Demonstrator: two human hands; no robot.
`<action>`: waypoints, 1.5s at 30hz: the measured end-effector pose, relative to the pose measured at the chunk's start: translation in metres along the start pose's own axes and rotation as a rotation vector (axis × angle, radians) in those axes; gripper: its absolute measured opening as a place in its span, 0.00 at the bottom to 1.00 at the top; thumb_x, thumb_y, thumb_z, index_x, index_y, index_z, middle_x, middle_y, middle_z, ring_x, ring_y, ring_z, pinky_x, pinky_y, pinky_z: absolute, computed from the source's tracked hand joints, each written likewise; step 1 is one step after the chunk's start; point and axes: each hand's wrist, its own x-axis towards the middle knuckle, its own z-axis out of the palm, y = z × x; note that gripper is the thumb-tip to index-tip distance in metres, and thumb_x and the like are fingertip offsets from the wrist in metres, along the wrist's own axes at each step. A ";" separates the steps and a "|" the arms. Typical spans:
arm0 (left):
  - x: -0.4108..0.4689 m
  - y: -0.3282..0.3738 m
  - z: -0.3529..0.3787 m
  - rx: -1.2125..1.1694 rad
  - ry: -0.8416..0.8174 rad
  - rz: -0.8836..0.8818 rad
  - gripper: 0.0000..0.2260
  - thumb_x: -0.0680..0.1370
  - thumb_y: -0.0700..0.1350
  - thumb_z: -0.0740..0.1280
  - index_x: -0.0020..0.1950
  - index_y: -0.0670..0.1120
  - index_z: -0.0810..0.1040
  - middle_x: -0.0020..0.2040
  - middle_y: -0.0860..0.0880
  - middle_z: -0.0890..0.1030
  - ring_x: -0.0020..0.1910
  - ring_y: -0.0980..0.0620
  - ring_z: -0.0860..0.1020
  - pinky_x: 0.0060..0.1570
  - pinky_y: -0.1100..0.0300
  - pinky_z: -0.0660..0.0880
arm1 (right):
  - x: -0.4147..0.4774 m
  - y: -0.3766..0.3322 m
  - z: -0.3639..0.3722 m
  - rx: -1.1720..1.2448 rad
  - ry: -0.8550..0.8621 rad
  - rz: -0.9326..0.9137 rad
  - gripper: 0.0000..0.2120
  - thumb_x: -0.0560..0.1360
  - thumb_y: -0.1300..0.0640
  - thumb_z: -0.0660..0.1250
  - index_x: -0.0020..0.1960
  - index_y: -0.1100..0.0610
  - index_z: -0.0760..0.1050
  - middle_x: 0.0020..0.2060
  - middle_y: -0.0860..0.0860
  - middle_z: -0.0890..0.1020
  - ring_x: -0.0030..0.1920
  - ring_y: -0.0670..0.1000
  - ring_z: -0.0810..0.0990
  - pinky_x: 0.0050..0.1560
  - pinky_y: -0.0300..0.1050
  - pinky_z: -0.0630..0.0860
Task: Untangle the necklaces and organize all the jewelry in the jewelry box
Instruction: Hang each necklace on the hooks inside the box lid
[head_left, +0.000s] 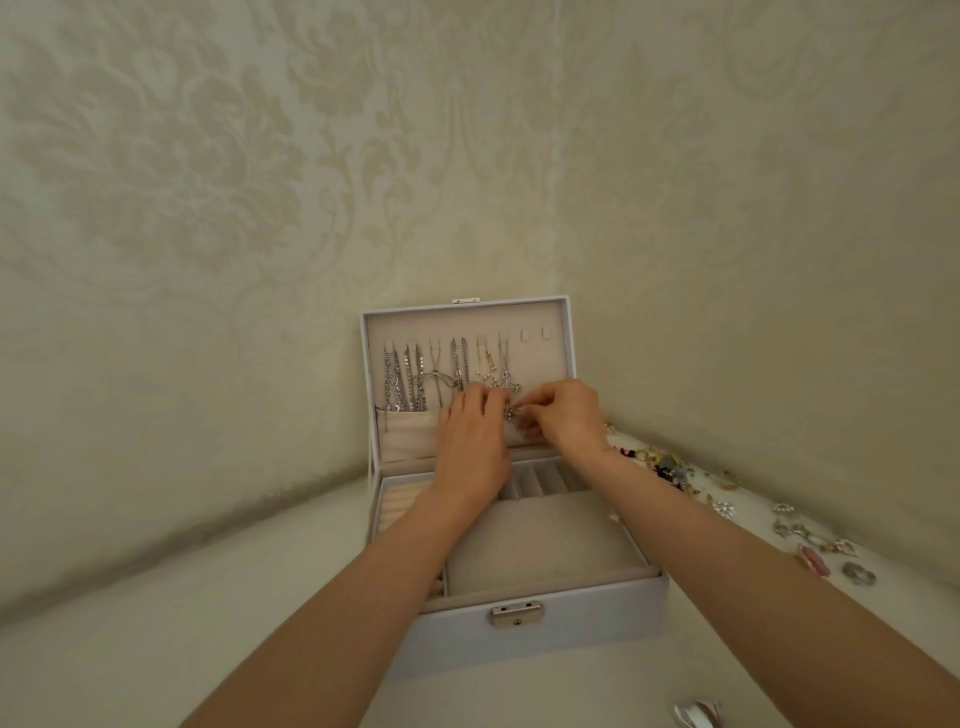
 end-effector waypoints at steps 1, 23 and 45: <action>0.001 0.000 0.001 -0.018 0.002 -0.015 0.18 0.66 0.31 0.66 0.55 0.40 0.75 0.52 0.41 0.75 0.51 0.41 0.74 0.49 0.52 0.70 | 0.000 0.001 0.001 -0.001 0.005 -0.004 0.10 0.71 0.70 0.70 0.34 0.58 0.79 0.30 0.56 0.80 0.30 0.54 0.80 0.42 0.54 0.82; -0.002 -0.006 -0.003 0.043 -0.058 0.034 0.11 0.72 0.40 0.64 0.53 0.46 0.78 0.52 0.47 0.78 0.54 0.44 0.71 0.48 0.53 0.61 | 0.007 -0.009 -0.010 -0.251 0.053 -0.135 0.09 0.68 0.65 0.74 0.33 0.54 0.79 0.34 0.55 0.82 0.40 0.56 0.83 0.49 0.53 0.79; -0.004 -0.006 -0.003 -0.018 -0.046 0.019 0.15 0.71 0.39 0.64 0.57 0.45 0.76 0.55 0.47 0.76 0.57 0.46 0.70 0.53 0.54 0.62 | 0.011 -0.020 -0.018 -0.321 -0.045 -0.258 0.08 0.69 0.67 0.70 0.43 0.56 0.83 0.41 0.49 0.84 0.41 0.44 0.78 0.48 0.35 0.72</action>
